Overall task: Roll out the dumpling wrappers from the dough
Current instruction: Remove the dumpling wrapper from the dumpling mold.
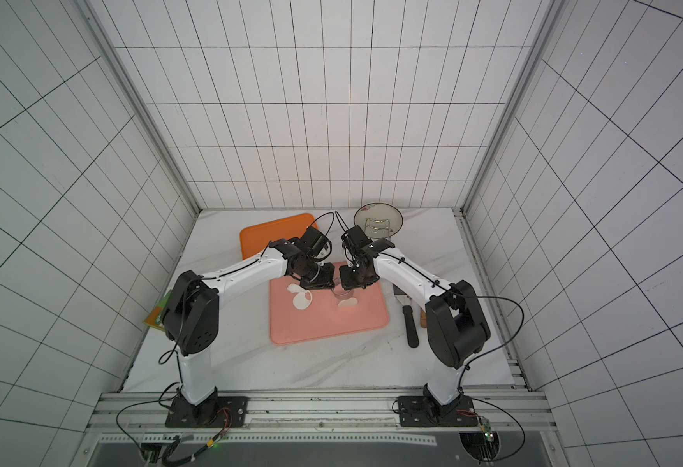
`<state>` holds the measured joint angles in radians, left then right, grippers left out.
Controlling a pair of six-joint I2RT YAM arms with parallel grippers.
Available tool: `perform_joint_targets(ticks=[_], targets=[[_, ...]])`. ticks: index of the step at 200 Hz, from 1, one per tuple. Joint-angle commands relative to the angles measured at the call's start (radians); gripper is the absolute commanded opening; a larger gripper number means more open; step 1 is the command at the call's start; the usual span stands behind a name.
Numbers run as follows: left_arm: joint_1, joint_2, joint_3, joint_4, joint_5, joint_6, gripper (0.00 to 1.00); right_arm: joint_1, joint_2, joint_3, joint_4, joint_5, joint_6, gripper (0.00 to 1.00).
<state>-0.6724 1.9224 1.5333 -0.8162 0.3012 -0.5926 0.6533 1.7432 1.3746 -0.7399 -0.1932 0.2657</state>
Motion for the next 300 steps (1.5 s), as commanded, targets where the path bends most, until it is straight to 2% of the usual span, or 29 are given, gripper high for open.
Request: perform_joint_targets(ticks=[1,20,68,107,160,213,258,288,300], targets=[[-0.006,-0.007,0.013,0.002,-0.048,0.023,0.00,-0.058,-0.066,-0.062,0.063,-0.098,0.050,0.51],[-0.006,-0.017,0.011,0.005,-0.059,0.028,0.00,-0.095,-0.091,-0.112,0.111,-0.161,0.076,0.52],[-0.003,-0.011,0.029,-0.018,-0.096,0.031,0.00,-0.115,-0.127,-0.146,0.127,-0.154,0.079,0.52],[0.014,-0.026,0.033,-0.033,-0.106,0.037,0.00,-0.155,-0.181,-0.212,0.190,-0.213,0.098,0.51],[-0.014,-0.014,0.065,-0.042,-0.100,0.034,0.00,-0.138,-0.125,-0.154,0.160,-0.260,0.086,0.46],[-0.033,-0.029,0.074,-0.044,-0.100,0.030,0.00,-0.112,-0.054,-0.111,0.131,-0.220,0.076,0.32],[-0.044,-0.037,0.079,-0.043,-0.104,0.027,0.00,-0.106,-0.026,-0.080,0.104,-0.162,0.069,0.07],[-0.043,-0.039,0.077,-0.044,-0.117,0.020,0.00,-0.107,-0.010,-0.057,0.088,-0.134,0.061,0.01],[-0.041,-0.047,0.074,-0.044,-0.131,0.011,0.17,-0.108,-0.004,-0.047,0.079,-0.118,0.055,0.00]])
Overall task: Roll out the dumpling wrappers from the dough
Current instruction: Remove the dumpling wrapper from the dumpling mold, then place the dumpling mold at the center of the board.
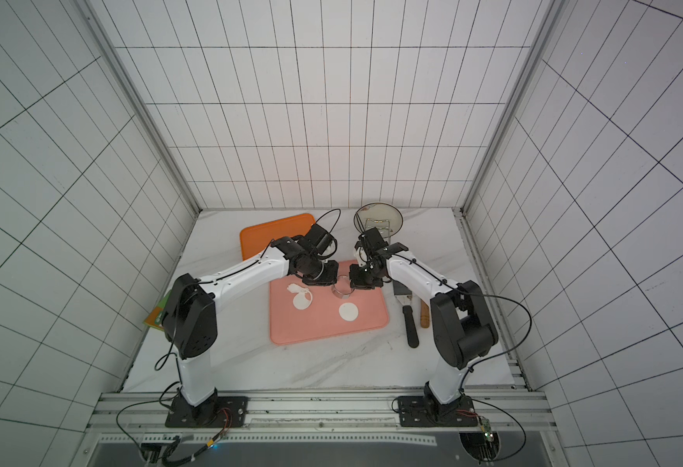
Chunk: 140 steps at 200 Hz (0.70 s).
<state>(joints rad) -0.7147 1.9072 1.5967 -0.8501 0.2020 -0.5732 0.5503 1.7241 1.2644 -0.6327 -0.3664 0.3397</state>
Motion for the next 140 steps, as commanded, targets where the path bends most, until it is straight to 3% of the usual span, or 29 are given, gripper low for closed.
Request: perform_joint_targets(ticks=[1,49,96,140], targets=[[0.003,-0.032,0.010,-0.010,-0.033,-0.010,0.19,-0.004,0.015,0.064,-0.028,0.057,-0.020,0.00],[0.074,-0.118,-0.046,0.023,-0.018,-0.037,0.43,-0.032,0.024,0.100,-0.050,0.121,-0.043,0.00],[0.143,-0.219,-0.154,0.048,-0.010,-0.051,0.45,-0.109,0.028,0.128,-0.064,0.207,-0.061,0.00],[0.196,-0.297,-0.294,0.098,0.017,-0.078,0.45,-0.266,0.017,0.144,-0.069,0.265,-0.062,0.00]])
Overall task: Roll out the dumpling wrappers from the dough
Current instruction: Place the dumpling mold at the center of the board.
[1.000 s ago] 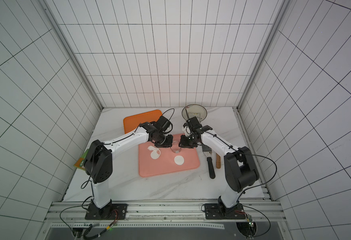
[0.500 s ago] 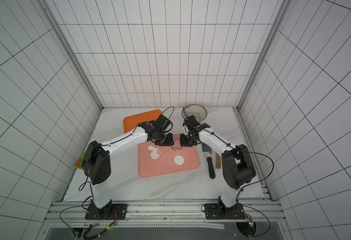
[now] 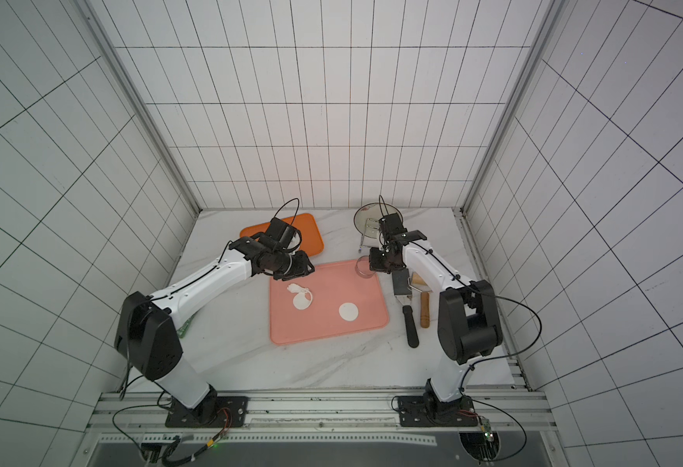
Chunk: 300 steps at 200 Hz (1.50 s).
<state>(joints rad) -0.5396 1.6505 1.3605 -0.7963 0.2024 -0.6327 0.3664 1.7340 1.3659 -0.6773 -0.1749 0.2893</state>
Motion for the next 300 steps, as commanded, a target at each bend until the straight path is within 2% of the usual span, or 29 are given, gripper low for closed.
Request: perform_joint_targets(ticks=[1,35,77,158,208,260,292,300], targets=[[0.022,-0.043,-0.060,0.046,0.018,-0.020,0.45,-0.086,0.007,0.043,-0.024,0.075,-0.012,0.00],[0.041,-0.073,-0.132,0.071,0.044,-0.032,0.45,-0.211,0.034,0.074,-0.009,0.097,0.022,0.00],[0.051,-0.093,-0.169,0.084,0.060,-0.035,0.45,-0.315,0.133,0.152,0.013,0.117,0.065,0.00],[0.064,-0.098,-0.215,0.103,0.079,-0.045,0.45,-0.409,0.304,0.268,0.005,0.118,0.096,0.01],[0.075,-0.098,-0.219,0.105,0.084,-0.045,0.45,-0.419,0.345,0.292,-0.010,0.111,0.096,0.13],[0.079,-0.107,-0.240,0.118,0.089,-0.053,0.45,-0.420,0.359,0.286,-0.014,0.104,0.091,0.15],[0.084,-0.113,-0.251,0.122,0.090,-0.054,0.45,-0.421,0.346,0.283,-0.015,0.115,0.093,0.31],[0.084,-0.113,-0.251,0.122,0.088,-0.054,0.45,-0.421,0.342,0.283,-0.015,0.116,0.094,0.33]])
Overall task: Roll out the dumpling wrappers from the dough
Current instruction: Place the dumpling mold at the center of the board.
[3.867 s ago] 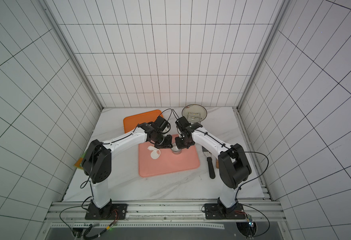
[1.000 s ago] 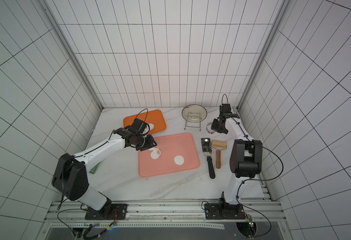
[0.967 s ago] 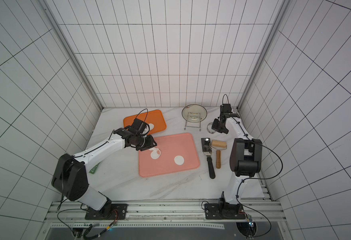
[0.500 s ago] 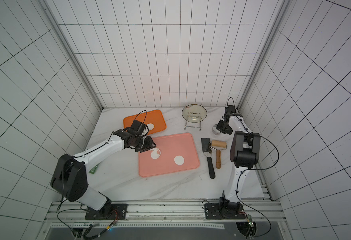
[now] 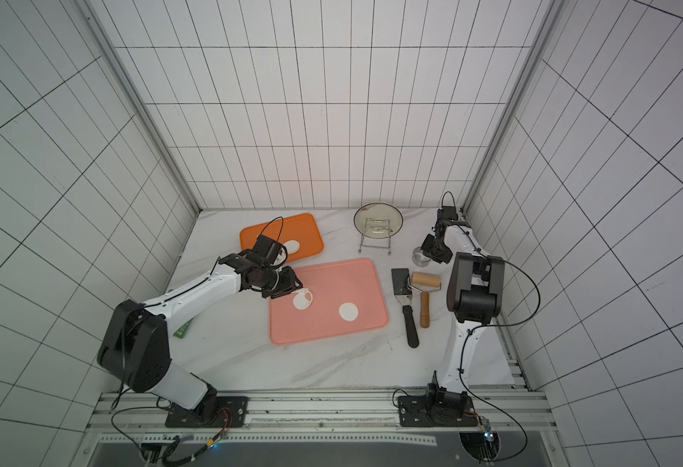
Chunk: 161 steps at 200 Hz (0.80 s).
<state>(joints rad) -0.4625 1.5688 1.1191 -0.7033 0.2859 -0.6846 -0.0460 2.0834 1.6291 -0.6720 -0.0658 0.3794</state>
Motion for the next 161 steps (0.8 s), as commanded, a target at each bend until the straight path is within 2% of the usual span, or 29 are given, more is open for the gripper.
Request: perform_joint_targets(ticks=[1,34,55,64,68,70,73,109,122,130,134,161], targets=[[0.007,-0.032,-0.010,0.029,0.005,-0.002,0.45,-0.008,-0.008,0.020,-0.020,0.007,0.004,0.33],[0.008,-0.052,-0.010,0.031,-0.007,-0.004,0.45,-0.007,-0.099,-0.002,-0.025,-0.014,0.012,0.44],[0.009,-0.072,-0.007,0.041,-0.026,-0.003,0.47,0.006,-0.220,-0.082,0.014,-0.045,0.026,0.59],[0.008,-0.082,-0.005,0.046,-0.039,-0.003,0.51,0.014,-0.275,-0.121,0.031,-0.057,0.036,0.70],[0.008,-0.089,-0.004,0.050,-0.045,-0.003,0.52,0.018,-0.300,-0.144,0.045,-0.065,0.041,0.82],[0.009,-0.091,-0.005,0.052,-0.048,-0.003,0.53,0.019,-0.314,-0.153,0.052,-0.070,0.045,0.95],[0.008,-0.095,-0.005,0.055,-0.053,-0.003,0.54,0.023,-0.332,-0.173,0.061,-0.077,0.049,1.00],[0.004,-0.147,-0.012,0.076,-0.122,-0.001,0.73,0.052,-0.502,-0.316,0.101,-0.154,0.062,0.99],[0.001,-0.161,-0.012,0.077,-0.142,0.003,0.88,0.056,-0.546,-0.354,0.106,-0.186,0.072,0.99],[0.000,-0.169,-0.013,0.080,-0.150,0.005,0.91,0.057,-0.574,-0.390,0.131,-0.218,0.095,0.99],[-0.003,-0.173,-0.014,0.083,-0.154,0.004,0.97,0.056,-0.588,-0.411,0.146,-0.235,0.110,0.99],[-0.027,-0.221,-0.043,0.122,-0.212,-0.013,0.98,0.060,-0.645,-0.523,0.199,-0.338,0.160,0.99]])
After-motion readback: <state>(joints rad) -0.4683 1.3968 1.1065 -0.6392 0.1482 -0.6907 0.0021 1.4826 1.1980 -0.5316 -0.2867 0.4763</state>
